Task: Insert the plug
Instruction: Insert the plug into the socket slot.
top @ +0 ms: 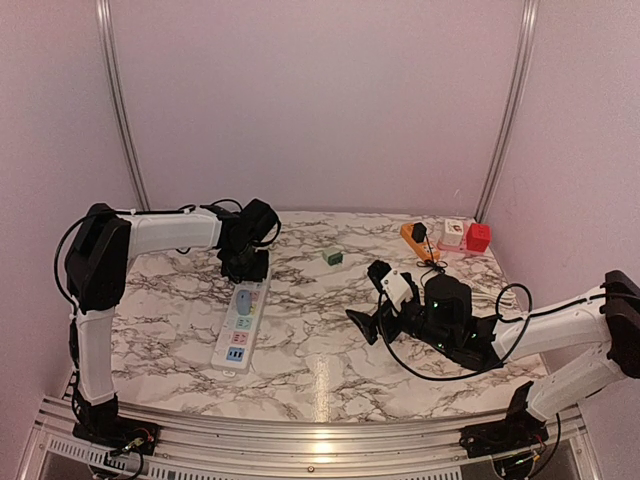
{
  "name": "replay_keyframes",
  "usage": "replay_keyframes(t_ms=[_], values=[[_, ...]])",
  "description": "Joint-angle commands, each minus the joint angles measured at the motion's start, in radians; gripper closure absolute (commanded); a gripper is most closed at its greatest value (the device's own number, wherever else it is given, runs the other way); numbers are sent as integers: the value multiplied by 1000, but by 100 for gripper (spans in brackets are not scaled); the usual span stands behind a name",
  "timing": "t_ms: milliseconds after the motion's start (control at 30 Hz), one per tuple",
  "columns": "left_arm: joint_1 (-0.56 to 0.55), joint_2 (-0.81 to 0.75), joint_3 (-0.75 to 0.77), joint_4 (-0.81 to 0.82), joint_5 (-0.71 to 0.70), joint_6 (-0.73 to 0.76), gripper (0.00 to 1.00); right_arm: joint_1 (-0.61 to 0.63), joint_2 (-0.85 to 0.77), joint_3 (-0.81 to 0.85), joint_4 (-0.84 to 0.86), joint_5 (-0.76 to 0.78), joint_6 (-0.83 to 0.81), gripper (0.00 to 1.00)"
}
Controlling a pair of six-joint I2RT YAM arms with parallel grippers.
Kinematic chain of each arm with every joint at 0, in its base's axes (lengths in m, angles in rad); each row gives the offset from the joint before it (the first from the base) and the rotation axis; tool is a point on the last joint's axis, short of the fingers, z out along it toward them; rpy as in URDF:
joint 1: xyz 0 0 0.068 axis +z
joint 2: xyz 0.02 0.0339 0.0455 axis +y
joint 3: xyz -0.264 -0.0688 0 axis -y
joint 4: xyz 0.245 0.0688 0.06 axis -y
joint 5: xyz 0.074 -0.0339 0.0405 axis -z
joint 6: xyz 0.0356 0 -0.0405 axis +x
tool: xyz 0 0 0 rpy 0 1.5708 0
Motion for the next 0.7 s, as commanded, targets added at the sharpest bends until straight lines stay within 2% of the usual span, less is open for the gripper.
replay_keyframes(t_ms=[0,367,667], values=[[9,-20,-7,-87,-3,1,65,-3,5,7,26,6,-5,1],[9,-33,-4,-86,-1,0,60,-3,7,9,25,6,-6,1],[9,-76,6,-84,11,1,47,-5,23,17,12,47,-1,2]])
